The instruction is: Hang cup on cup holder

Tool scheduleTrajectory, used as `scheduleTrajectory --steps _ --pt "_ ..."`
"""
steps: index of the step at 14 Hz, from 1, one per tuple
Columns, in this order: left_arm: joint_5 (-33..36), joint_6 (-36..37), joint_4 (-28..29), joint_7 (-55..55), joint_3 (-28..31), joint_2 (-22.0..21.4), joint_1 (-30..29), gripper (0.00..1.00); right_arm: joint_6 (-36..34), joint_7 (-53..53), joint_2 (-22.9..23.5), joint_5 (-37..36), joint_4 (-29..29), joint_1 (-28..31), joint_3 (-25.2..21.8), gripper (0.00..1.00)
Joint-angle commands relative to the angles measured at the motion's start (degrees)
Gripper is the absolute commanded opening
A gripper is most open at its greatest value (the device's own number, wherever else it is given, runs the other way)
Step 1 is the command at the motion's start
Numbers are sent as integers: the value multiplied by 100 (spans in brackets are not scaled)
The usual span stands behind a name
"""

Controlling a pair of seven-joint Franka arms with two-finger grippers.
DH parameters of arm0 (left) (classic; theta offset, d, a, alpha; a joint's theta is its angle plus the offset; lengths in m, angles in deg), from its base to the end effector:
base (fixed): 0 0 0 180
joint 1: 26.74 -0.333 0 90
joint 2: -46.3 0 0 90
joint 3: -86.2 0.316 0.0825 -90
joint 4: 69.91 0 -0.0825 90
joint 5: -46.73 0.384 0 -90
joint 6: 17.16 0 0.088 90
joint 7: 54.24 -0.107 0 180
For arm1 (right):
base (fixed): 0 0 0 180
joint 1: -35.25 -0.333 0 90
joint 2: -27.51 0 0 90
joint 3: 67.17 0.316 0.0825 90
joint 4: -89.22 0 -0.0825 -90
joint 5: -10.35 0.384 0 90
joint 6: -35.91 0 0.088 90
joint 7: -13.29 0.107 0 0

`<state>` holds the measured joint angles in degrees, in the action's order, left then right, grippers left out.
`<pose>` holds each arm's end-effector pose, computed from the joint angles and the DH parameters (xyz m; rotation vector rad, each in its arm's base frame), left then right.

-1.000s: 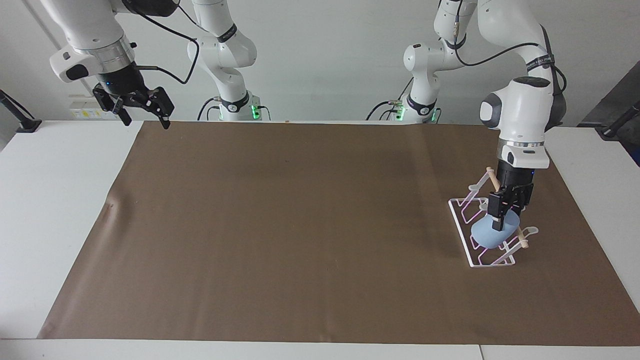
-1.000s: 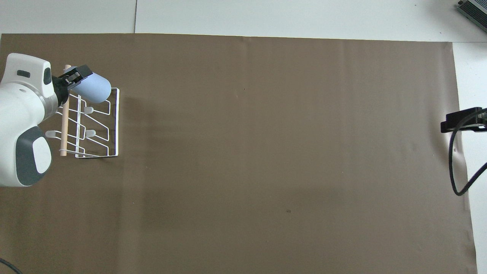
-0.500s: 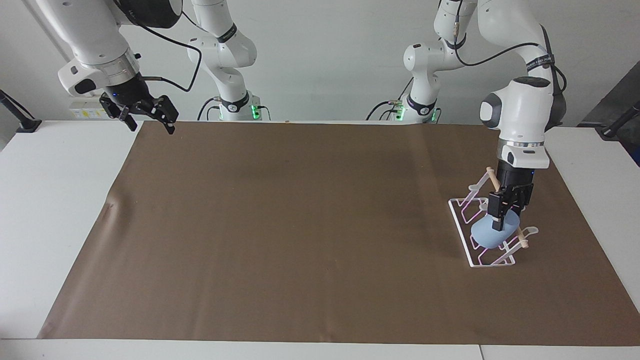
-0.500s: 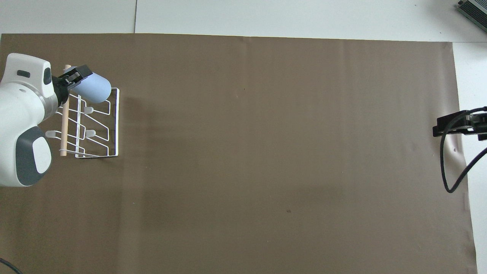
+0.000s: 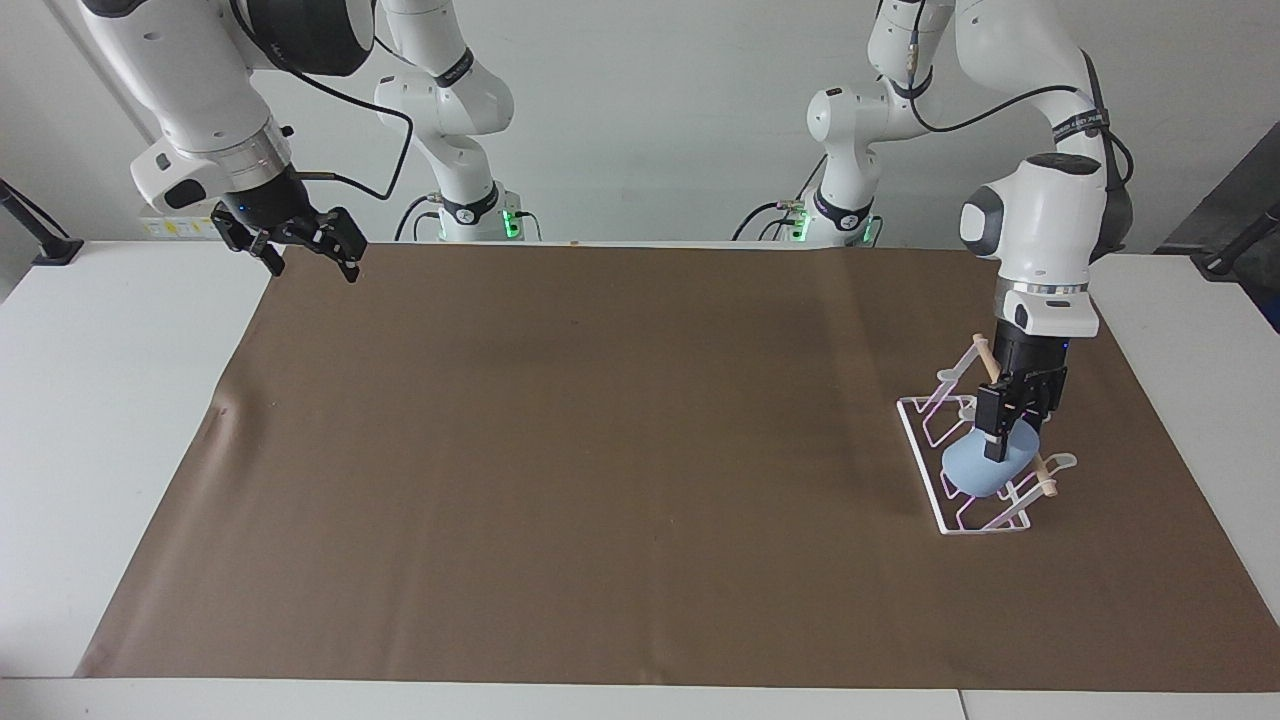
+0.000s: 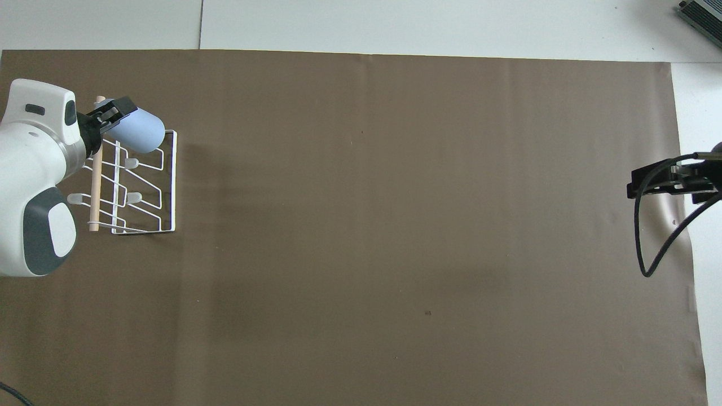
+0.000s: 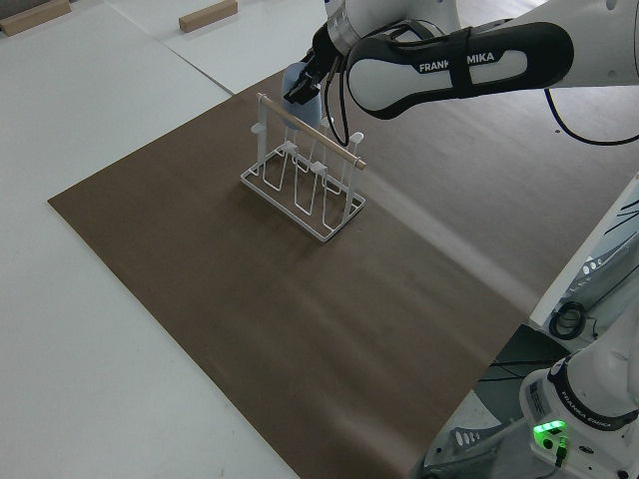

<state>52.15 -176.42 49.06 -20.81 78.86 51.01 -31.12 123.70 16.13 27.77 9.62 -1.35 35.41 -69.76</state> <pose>0.6062 -0.0339 0.4613 2.7856 0.6491 0.8957 0.5506 -0.0278 0.6140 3.1238 -0.1528 -0.0830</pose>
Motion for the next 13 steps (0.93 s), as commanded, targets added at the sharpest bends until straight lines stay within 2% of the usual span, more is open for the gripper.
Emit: scheduleTrajectory --steps 1,4,8,9,10,13 --pt "126 18 65 -47 -39 -75 -81 74 72 111 -61 82 -118 -24 21 100" --pt "126 88 56 -56 -40 -75 -81 75 -25 41 -87 82 -110 -16 21 100" --pt "126 97 56 -56 -40 -75 -81 82 -69 32 -184 91 -118 11 13 100" --pt "126 97 56 -56 -40 -75 -81 88 -69 32 -202 91 -153 28 13 100" --pt "126 97 56 -56 -40 -75 -81 98 -69 23 -202 91 -171 28 13 100" --pt "126 141 30 -73 -40 -84 -81 99 -60 32 -202 91 -171 20 13 100"
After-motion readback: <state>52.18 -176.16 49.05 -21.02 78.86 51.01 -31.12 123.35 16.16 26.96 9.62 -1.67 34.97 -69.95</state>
